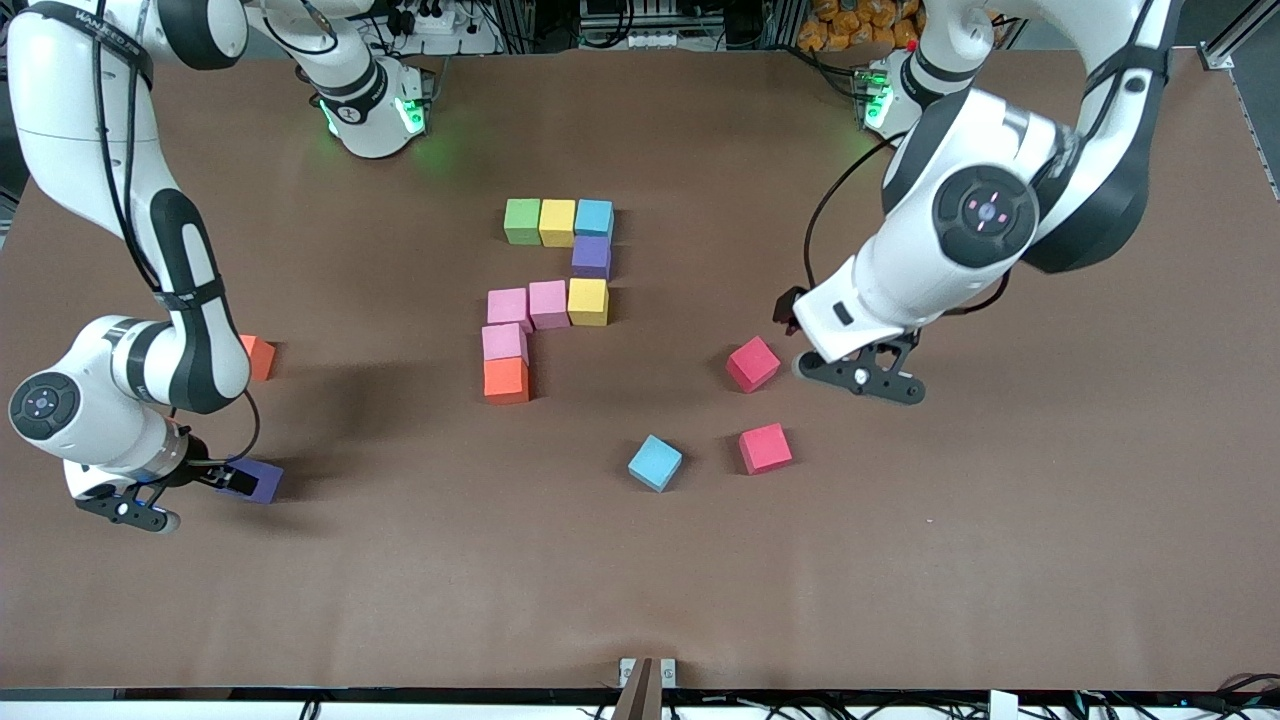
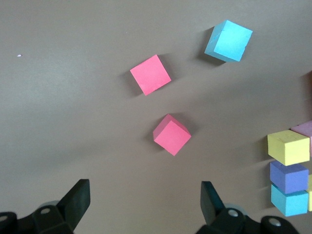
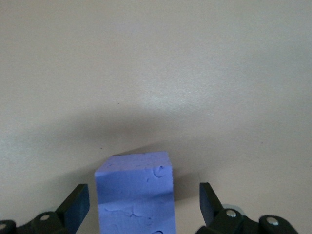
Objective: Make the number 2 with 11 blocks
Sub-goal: 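Grasp the purple cube with the right gripper while the left gripper lowers to pink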
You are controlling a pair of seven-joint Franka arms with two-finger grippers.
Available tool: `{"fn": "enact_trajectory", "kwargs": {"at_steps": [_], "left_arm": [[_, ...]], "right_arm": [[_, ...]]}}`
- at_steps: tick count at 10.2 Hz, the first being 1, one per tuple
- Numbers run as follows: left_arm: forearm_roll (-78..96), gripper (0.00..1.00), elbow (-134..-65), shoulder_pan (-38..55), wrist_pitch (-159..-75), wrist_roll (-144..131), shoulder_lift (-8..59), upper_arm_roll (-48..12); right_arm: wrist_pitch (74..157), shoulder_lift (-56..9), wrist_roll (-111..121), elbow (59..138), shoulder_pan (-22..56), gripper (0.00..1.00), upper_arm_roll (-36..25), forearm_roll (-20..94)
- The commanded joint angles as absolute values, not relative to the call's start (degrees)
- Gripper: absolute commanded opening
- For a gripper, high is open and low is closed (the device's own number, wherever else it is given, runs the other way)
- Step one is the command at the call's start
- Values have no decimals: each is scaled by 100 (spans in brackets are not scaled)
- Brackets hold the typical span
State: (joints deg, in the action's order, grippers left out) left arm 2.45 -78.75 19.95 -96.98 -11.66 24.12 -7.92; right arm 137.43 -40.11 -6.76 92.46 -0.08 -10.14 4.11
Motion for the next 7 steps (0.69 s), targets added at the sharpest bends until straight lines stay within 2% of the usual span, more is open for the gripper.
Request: {"fn": "enact_trajectory", "kwargs": {"at_steps": [1,3,7], "left_arm": [[-69,100,-7884,2083,-9791,-1754,2557,-765],[-44,100,-7892,2100,-9861,-3184,2654,-773],[-9,100,-8498,2214,-10351,-5503,2698,-782]], "right_arm": [[13737,-4078,-563,9079,-44,100,-967,536],[13729,-4096,-562,9105,-35,100,-967,527],[13729,-4184,-554,9123,-18,100,-967,527]]}}
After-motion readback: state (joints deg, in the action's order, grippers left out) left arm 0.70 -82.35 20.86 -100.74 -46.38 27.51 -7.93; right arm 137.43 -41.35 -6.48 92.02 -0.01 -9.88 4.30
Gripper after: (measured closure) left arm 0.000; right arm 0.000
